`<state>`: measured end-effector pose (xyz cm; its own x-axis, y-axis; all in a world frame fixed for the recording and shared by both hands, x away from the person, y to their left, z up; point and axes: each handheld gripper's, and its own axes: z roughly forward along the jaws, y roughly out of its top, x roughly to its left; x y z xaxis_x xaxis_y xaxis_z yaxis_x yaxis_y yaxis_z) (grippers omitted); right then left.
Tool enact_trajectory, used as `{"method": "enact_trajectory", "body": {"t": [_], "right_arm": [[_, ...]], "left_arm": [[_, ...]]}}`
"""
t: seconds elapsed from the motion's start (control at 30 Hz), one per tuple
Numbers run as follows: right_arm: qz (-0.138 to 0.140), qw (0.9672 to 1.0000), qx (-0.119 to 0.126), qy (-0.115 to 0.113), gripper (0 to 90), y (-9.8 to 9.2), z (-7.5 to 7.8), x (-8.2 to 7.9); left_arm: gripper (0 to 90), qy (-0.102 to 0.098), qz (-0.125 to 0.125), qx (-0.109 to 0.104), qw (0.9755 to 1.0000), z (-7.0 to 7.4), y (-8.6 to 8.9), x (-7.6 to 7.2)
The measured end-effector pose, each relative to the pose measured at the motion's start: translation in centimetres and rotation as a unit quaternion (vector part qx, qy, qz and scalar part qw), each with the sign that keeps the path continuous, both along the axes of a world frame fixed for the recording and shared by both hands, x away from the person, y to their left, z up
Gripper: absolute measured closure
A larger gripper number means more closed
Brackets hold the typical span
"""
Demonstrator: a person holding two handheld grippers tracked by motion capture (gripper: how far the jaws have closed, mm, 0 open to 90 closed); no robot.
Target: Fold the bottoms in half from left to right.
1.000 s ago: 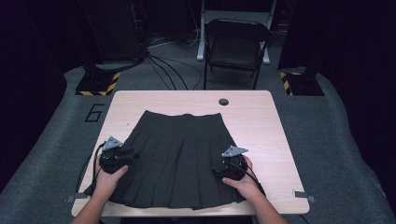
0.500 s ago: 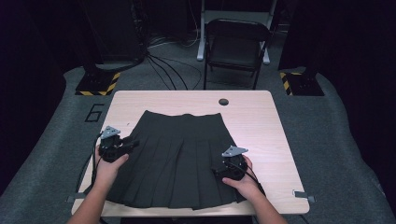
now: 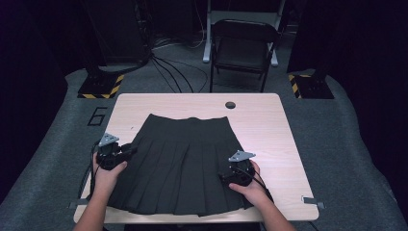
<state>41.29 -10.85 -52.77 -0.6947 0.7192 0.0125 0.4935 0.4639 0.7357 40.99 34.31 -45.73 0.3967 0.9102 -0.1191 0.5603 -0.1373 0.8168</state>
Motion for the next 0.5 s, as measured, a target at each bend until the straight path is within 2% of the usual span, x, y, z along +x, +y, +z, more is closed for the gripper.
{"method": "enact_trajectory", "body": {"t": [0.07, 0.13, 0.2, 0.3, 0.33, 0.4, 0.5], "right_arm": [[0.0, 1.0, 0.0, 0.0, 14.1, 0.0, 0.0, 0.0], [0.0, 1.0, 0.0, 0.0, 14.1, 0.0, 0.0, 0.0], [0.0, 1.0, 0.0, 0.0, 14.1, 0.0, 0.0, 0.0], [0.0, 1.0, 0.0, 0.0, 14.1, 0.0, 0.0, 0.0], [0.0, 1.0, 0.0, 0.0, 14.1, 0.0, 0.0, 0.0], [0.0, 1.0, 0.0, 0.0, 14.1, 0.0, 0.0, 0.0], [0.0, 1.0, 0.0, 0.0, 14.1, 0.0, 0.0, 0.0]], "left_arm": [[61.4, 0.013, 0.001, 0.0, 0.9999, -0.4, 0.5, 0.0], [61.8, 0.01, 0.014, -0.004, 0.9998, -0.8, 1.1, 0.0], [62.9, 0.016, 0.02, -0.001, 0.9997, -1.1, 1.6, 0.0], [62.8, 0.02, 0.028, 0.02, 0.9992, -1.8, 2.0, 0.0], [62.4, 0.024, 0.028, 0.034, 0.9987, -1.8, 2.1, 0.1], [62.8, 0.02, 0.034, 0.05, 0.998, -2.2, 2.3, 0.1], [62.9, 0.019, 0.043, 0.054, 0.9974, -2.4, 2.6, 0.2]]}}
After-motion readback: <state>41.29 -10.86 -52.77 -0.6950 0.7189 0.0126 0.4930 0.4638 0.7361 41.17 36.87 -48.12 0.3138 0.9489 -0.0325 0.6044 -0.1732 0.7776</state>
